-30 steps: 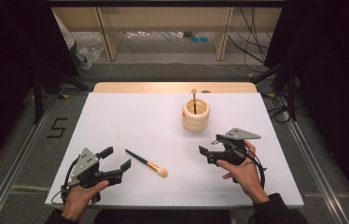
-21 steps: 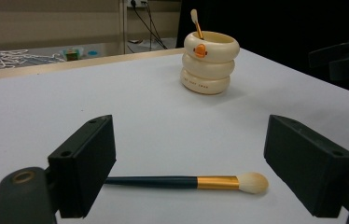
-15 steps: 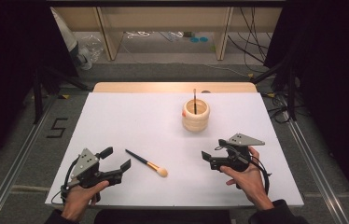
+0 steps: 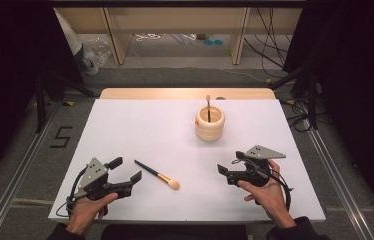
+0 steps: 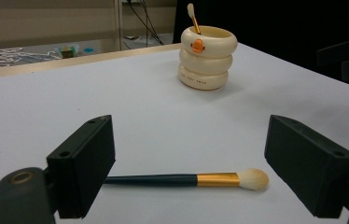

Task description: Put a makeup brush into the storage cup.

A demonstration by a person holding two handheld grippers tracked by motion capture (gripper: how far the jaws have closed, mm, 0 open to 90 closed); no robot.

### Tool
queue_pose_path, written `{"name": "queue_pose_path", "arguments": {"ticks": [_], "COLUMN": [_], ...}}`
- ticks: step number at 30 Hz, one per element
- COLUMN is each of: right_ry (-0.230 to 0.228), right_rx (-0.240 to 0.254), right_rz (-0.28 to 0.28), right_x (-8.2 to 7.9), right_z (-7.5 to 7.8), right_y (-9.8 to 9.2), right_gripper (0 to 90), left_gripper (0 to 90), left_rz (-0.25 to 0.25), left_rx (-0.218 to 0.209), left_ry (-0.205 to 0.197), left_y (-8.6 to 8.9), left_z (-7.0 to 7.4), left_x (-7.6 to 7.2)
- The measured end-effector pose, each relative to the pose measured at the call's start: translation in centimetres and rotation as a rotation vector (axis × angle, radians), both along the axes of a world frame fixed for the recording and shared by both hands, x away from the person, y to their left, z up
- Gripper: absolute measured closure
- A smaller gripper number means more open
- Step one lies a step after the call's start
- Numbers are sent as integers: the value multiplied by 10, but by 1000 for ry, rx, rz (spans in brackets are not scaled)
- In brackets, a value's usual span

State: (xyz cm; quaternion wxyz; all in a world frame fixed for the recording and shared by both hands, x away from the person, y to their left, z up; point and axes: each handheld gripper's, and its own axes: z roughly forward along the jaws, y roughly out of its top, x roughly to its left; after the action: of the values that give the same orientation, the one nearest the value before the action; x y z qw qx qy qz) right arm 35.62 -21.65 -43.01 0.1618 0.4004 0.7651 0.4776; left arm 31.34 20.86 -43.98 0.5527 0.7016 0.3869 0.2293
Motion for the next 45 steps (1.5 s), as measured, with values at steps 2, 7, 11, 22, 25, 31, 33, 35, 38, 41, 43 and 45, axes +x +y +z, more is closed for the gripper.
{"name": "queue_pose_path", "arguments": {"ticks": [2, 7, 11, 22, 25, 31, 33, 35, 38, 41, 43, 45], "right_ry": [-19, 13, 12, 28, 2, 18, 10, 35, 11, 20, 23, 13], "right_rx": [-5, -7, -18, -20, -17, -30, -28, -14, -22, -23, -23, -22], "right_rz": [2, 7, 5, 5, 3, 20, 19, 22, 19, 29, 29, 29], "right_x": [-1, -4, -5, -5, -4, -4, -4, -4, -3, -4, -4, -3], "right_z": [-1, -1, -3, -4, -6, -6, -6, -7, -8, -8, -8, -9], "right_y": [0, 0, -1, -2, -2, -2, -2, 0, 0, 0, 0, 0], "right_gripper": [163, 163, 164, 164, 165, 166, 166, 166, 166, 166, 166, 166], "left_gripper": [158, 162, 174, 197, 207, 208, 210, 217, 228, 232, 232, 241], "left_rz": [-5, -57, -131, -277, -346, -394, -405, -420, -445, -460, -470, -506], "left_rx": [8, 50, 97, 193, 257, 348, 350, 380, 448, 496, 499, 544], "left_ry": [1, 30, 55, 120, 157, 177, 187, 203, 217, 253, 263, 269], "left_y": [0, -2, -10, -27, -30, -36, -38, -39, -40, -42, -43, -43], "left_z": [0, -2, -2, 0, 0, -2, -2, -3, -4, -5, -6, -4], "left_x": [1, 7, 14, 38, 46, 60, 65, 70, 77, 87, 90, 95]}}
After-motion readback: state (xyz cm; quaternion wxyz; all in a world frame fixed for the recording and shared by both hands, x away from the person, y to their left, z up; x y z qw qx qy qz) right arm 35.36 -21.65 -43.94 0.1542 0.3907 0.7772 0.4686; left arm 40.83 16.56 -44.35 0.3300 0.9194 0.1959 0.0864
